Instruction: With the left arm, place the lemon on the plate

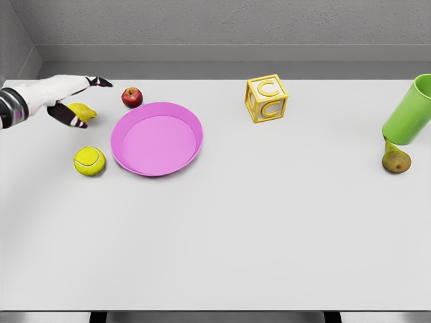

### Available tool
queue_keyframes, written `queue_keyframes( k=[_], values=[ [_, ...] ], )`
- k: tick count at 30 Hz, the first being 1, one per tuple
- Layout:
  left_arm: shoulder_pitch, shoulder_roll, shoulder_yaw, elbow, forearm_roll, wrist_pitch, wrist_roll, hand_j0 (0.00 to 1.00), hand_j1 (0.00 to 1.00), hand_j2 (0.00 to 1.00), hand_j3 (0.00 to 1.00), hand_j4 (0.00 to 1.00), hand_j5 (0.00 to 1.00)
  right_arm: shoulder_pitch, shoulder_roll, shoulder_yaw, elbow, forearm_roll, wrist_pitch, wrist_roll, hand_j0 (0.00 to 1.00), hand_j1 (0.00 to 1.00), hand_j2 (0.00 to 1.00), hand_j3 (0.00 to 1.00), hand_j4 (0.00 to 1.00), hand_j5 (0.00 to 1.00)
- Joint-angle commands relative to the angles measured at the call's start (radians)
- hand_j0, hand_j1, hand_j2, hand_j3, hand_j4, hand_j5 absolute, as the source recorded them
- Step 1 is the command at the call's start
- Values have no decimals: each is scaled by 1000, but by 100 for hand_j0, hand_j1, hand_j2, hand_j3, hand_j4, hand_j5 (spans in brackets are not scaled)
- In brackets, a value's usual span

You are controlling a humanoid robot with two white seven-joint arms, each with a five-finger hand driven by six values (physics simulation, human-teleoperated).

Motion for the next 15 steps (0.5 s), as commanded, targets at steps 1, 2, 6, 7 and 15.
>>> queue_keyframes(
  k=[1,2,6,7,15],
  values=[
    [0,1,-1,27,0,2,1,92,92,92,92,92,92,0,0,0,0,0,0,0,100,100,100,100,100,100],
    [0,1,-3,32,0,2,1,92,92,92,92,92,92,0,0,0,0,0,0,0,100,100,100,100,100,100],
    [-8,-1,-6,73,-6,2,1,92,92,92,92,92,92,0,0,0,0,0,0,0,100,100,100,100,100,100],
    [-8,-1,-9,79,-7,2,1,92,92,92,92,92,92,0,0,0,0,0,0,0,100,100,100,100,100,100],
    [-15,-30,-23,153,-30,1,4,92,92,92,92,92,92,0,0,0,0,0,0,0,100,100,100,100,100,100]
  ],
)
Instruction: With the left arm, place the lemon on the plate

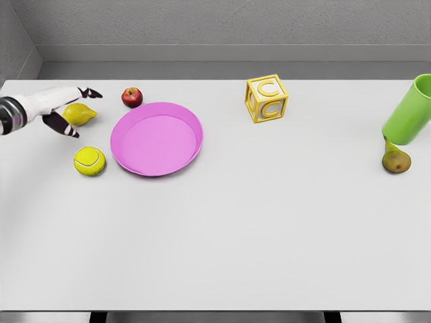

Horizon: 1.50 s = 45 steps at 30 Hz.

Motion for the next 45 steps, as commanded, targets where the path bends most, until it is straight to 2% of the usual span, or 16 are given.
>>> queue_keyframes(
  k=[1,6,16,32,45],
  values=[
    [-2,-6,0,30,-6,0,2,92,92,92,92,92,92,0,0,0,0,0,0,0,100,100,100,100,100,100],
    [-34,-25,0,77,-19,0,4,92,92,92,92,92,92,0,0,0,0,0,0,0,100,100,100,100,100,100],
    [-43,-80,-1,129,-61,0,4,92,92,92,92,92,92,0,0,1,0,0,0,0,100,100,100,100,100,100],
    [-71,-80,2,204,-61,0,4,92,92,92,92,92,92,0,0,0,0,0,0,0,100,100,100,100,100,100],
    [-109,-118,0,277,-65,1,22,92,92,92,92,92,92,0,0,0,0,0,0,0,100,100,100,100,100,100]
  ],
)
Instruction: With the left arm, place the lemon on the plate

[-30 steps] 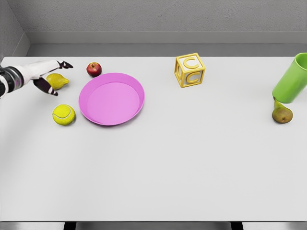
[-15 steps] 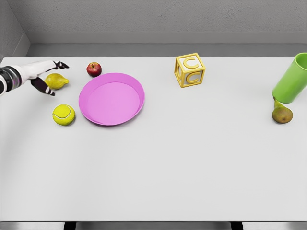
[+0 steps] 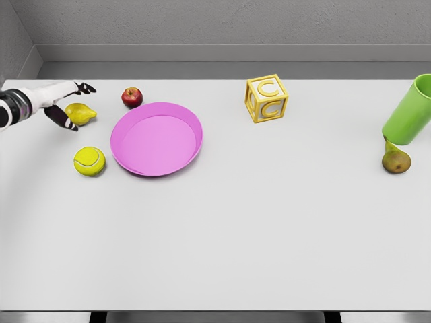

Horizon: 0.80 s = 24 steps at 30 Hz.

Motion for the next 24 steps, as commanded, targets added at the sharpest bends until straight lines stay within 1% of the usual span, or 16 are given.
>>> queue_keyframes(
  k=[1,2,6,12,17,19,24],
  values=[
    [-2,-6,0,12,1,1,9,92,92,92,92,92,92,0,0,0,0,0,0,0,100,100,100,100,100,100],
    [-2,-15,0,31,-2,-1,14,92,92,92,92,92,92,0,0,0,0,0,0,0,100,100,100,100,100,100],
    [-12,-17,1,41,-4,1,14,92,92,92,92,92,92,0,0,0,0,0,0,0,100,100,100,100,100,100],
    [-21,-46,0,86,-24,1,24,92,92,92,92,92,92,0,0,0,0,0,0,0,100,100,100,100,100,100],
    [-21,-57,1,89,-31,1,26,92,92,92,92,92,92,0,0,0,0,0,0,0,100,100,100,100,100,100],
    [-26,-60,0,109,-34,1,26,92,92,92,92,92,92,0,0,0,0,0,0,0,100,100,100,100,100,100],
    [-35,-68,0,118,-41,1,27,92,92,92,92,92,92,0,0,0,0,0,0,0,100,100,100,100,100,100]
  ],
)
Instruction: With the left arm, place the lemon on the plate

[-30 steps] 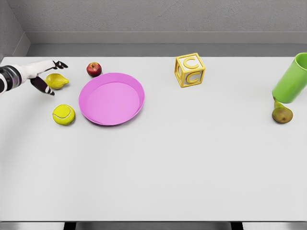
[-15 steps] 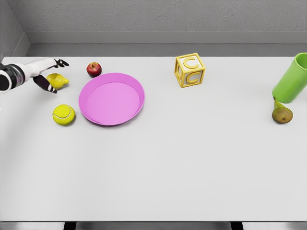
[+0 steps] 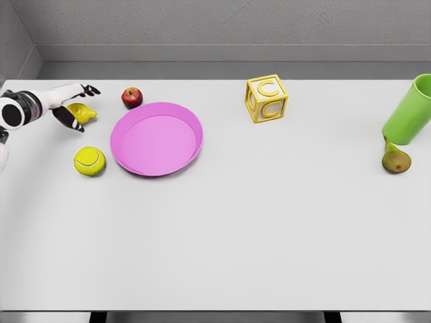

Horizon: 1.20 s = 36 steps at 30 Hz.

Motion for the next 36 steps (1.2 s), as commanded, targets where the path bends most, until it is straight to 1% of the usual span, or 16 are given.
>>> queue_keyframes(
  k=[1,5,7,14,17,22,24,34,35,36],
  values=[
    [0,-2,1,8,0,0,1,92,92,92,92,92,92,0,0,0,0,0,0,0,100,100,100,100,100,100],
    [0,-2,3,13,0,2,3,92,92,92,92,92,92,0,0,0,0,0,0,0,100,100,100,100,100,100],
    [-2,-2,3,37,-2,2,13,92,92,92,92,92,92,0,0,0,0,0,0,0,100,100,100,100,100,100],
    [-3,-2,3,45,-2,3,24,92,92,92,92,92,92,0,0,0,0,0,0,0,100,100,100,100,100,100],
    [-11,-3,3,53,-4,5,44,92,92,92,92,92,92,0,0,0,0,0,0,0,100,100,100,100,100,100],
    [-11,-14,3,53,-5,18,45,91,91,91,91,91,91,0,0,0,0,0,0,0,100,100,100,100,100,100],
    [-11,-16,1,51,-5,21,45,87,87,87,87,87,87,0,0,0,0,0,0,0,100,100,100,100,100,100],
    [-6,-20,1,51,-5,21,45,86,86,86,86,86,86,0,0,0,0,0,0,0,100,100,100,100,100,100],
    [-6,-20,0,53,-5,22,45,85,85,85,85,85,85,0,0,0,0,0,0,0,100,100,100,100,100,100],
    [-6,-20,1,51,-5,21,44,79,79,79,79,79,79,0,0,0,0,0,0,0,100,100,100,100,100,100]
  ],
)
